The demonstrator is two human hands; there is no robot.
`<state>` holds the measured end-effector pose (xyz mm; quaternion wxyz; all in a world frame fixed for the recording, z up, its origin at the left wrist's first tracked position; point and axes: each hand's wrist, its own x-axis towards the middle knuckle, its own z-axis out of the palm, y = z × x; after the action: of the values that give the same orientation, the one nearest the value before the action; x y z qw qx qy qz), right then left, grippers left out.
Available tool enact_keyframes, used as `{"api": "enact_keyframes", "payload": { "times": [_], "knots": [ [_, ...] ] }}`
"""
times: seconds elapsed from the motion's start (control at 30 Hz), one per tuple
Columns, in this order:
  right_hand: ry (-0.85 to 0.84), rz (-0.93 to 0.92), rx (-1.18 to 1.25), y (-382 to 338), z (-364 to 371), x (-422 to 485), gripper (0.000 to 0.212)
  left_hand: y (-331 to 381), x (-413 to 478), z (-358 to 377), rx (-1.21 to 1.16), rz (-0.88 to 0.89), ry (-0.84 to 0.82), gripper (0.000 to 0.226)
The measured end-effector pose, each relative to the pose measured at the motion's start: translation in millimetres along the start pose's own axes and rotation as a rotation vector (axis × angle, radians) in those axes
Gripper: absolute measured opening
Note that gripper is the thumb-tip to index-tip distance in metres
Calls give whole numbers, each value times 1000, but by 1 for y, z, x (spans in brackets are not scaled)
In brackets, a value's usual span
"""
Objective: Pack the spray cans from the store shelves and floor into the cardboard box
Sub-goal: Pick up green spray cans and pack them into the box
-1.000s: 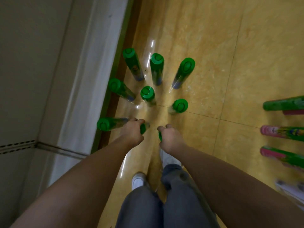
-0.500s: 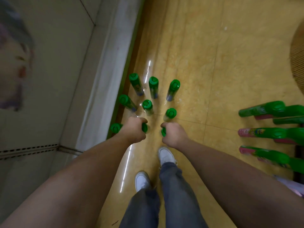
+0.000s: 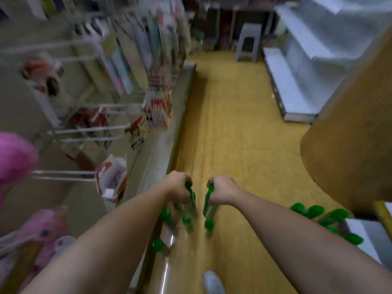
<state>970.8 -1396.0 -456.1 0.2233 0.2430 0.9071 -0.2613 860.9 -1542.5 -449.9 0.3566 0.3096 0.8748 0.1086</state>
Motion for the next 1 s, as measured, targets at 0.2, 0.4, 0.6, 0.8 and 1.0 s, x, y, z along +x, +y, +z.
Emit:
{"api": "enact_keyframes", "payload": {
  "times": [0.2, 0.4, 0.6, 0.8, 1.0],
  "knots": [
    [99, -35, 18, -50, -114, -64, 56, 55, -69, -122, 48, 81, 86, 49],
    [165, -68, 3, -91, -191, -109, 36, 87, -137, -205, 94, 84, 244, 50],
    [152, -172, 10, -121, -257, -137, 40, 107, -177, -258, 39, 36, 321, 50],
    [163, -319, -58, -150, -307, -137, 41, 129, -197, -284, 23, -92, 368, 30],
    [118, -477, -151, -171, -329, -133, 45, 136, -218, -285, -62, -196, 411, 40]
  ]
}}
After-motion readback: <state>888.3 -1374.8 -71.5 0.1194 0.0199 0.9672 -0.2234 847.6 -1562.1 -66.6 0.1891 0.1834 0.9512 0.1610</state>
